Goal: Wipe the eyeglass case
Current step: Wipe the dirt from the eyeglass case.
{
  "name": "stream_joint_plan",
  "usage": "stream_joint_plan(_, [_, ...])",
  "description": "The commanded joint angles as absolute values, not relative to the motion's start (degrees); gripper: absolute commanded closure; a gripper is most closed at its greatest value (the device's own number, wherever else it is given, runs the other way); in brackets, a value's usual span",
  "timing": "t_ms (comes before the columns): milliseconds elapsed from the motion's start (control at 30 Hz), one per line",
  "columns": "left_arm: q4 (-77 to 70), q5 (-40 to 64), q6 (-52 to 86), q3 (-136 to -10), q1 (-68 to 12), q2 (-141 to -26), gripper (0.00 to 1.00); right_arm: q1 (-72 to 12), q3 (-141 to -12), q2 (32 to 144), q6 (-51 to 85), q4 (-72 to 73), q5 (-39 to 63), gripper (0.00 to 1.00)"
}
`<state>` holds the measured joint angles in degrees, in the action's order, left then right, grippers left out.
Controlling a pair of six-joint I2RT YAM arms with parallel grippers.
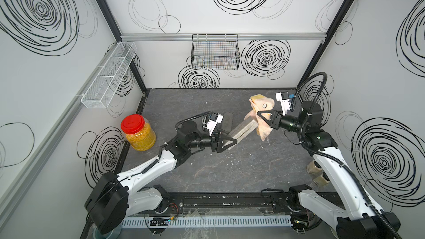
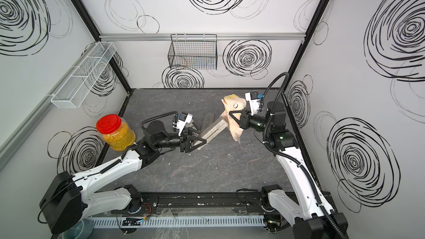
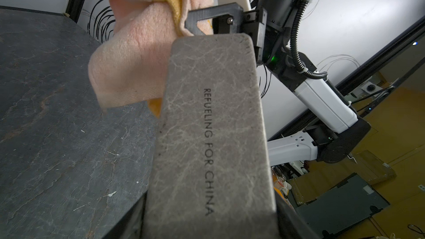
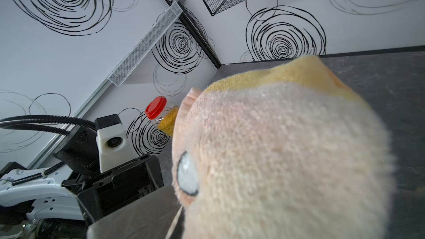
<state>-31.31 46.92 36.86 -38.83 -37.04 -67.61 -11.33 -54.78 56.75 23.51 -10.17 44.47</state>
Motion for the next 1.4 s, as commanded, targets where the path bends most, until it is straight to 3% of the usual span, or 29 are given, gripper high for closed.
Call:
stream_joint_plan(0, [-35.0,48.4,35.8,-41.9,-36.7,-67.6,0.44,-11.1,-55.6,54.6,23.3,-9.0,44.2,0.95])
stream_joint_plan(233, [-33.6,47.8,34.7,-41.6,-36.7,-67.2,0.44,-11.4,-53.4,51.9,30.2,2.0,52.9,0.93])
stream_joint_plan(500, [-34.4,47.3,35.3,-40.1,-36.7,-66.3,0.44,-13.1,-53.2,55.1,24.7,-7.2,42.5,0.95])
stream_joint_plan(767, [-36.6,45.6,36.4,-36.6,-36.6,-64.9,0.44,-13.2,-53.4,52.6,29.6,0.6,51.4,0.93])
stream_joint_plan(1133, [-38.5,45.3,37.7,-35.5,-36.6,-64.5,0.44,-14.7,-53.5,57.1,21.1,-10.3,41.5,0.94])
stream_joint_plan(1367, [-39.7,45.5,38.2,-36.2,-36.7,-65.9,0.44,-14.8,-54.0,54.2,24.3,-4.7,50.6,0.92])
